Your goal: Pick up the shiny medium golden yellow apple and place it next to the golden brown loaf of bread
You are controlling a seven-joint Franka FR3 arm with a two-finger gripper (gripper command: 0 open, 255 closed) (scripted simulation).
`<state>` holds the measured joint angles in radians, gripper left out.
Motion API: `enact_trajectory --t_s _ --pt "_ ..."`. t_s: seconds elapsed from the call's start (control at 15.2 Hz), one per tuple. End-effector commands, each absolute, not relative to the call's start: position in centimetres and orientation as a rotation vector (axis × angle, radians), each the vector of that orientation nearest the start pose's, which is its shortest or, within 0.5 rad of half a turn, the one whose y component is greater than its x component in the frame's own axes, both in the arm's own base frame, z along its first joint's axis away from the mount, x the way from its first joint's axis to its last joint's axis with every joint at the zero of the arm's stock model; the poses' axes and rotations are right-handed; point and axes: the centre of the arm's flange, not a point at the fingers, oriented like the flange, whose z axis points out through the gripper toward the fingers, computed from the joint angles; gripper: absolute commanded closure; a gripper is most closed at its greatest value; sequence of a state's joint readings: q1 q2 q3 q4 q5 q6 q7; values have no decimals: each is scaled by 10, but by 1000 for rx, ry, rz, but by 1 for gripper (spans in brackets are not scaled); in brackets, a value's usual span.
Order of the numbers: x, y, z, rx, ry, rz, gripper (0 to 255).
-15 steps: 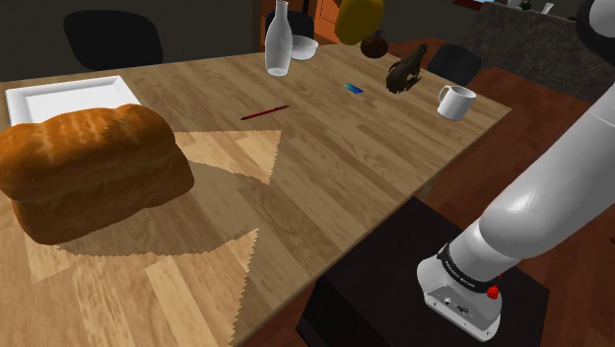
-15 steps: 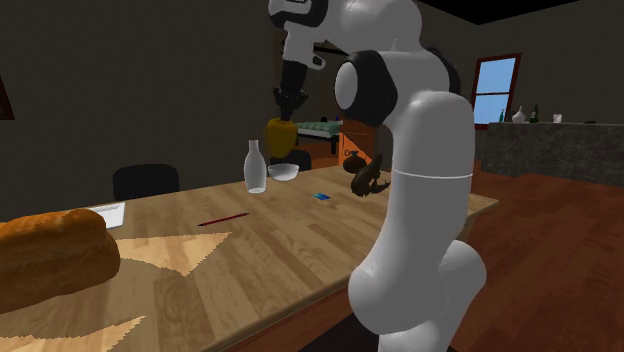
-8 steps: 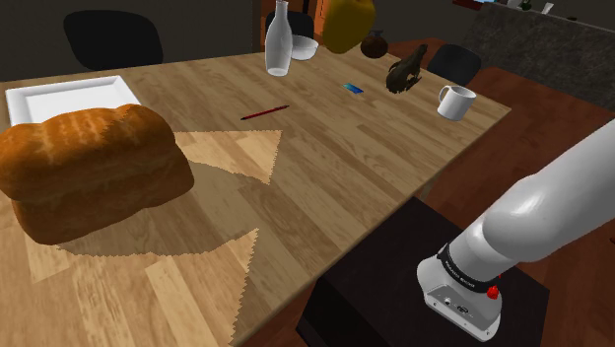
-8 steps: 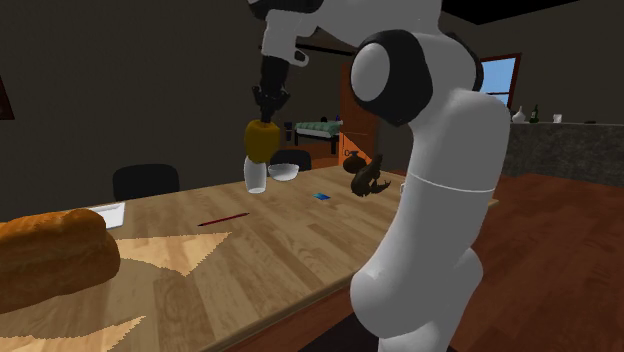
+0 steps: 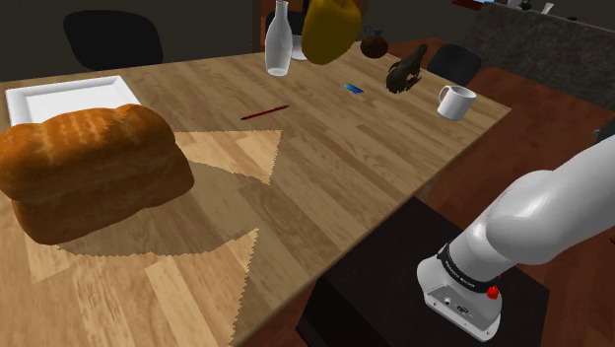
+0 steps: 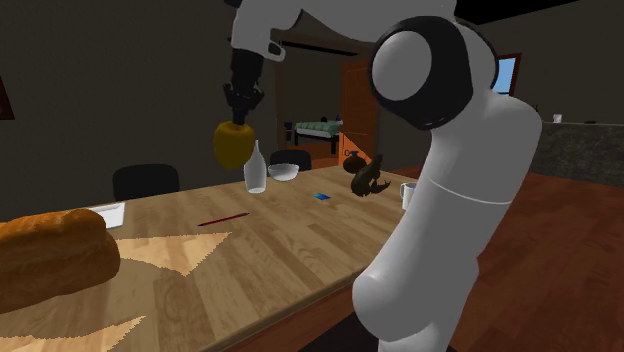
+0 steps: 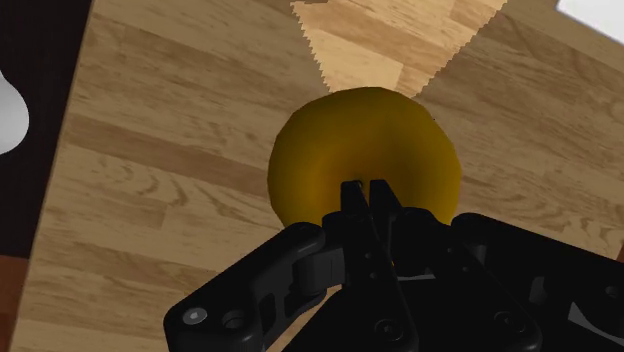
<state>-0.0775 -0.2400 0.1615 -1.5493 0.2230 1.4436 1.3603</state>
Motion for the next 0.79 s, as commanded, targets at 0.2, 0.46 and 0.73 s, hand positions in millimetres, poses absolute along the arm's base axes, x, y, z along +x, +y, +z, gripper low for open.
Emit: enact_trajectory --t_s 0.2,0.46,0.73 --pt "431 144 747 -2379 1692 31 255" --pt "415 194 747 -2379 1692 31 255" --pt "398 244 747 -2379 1692 31 255"
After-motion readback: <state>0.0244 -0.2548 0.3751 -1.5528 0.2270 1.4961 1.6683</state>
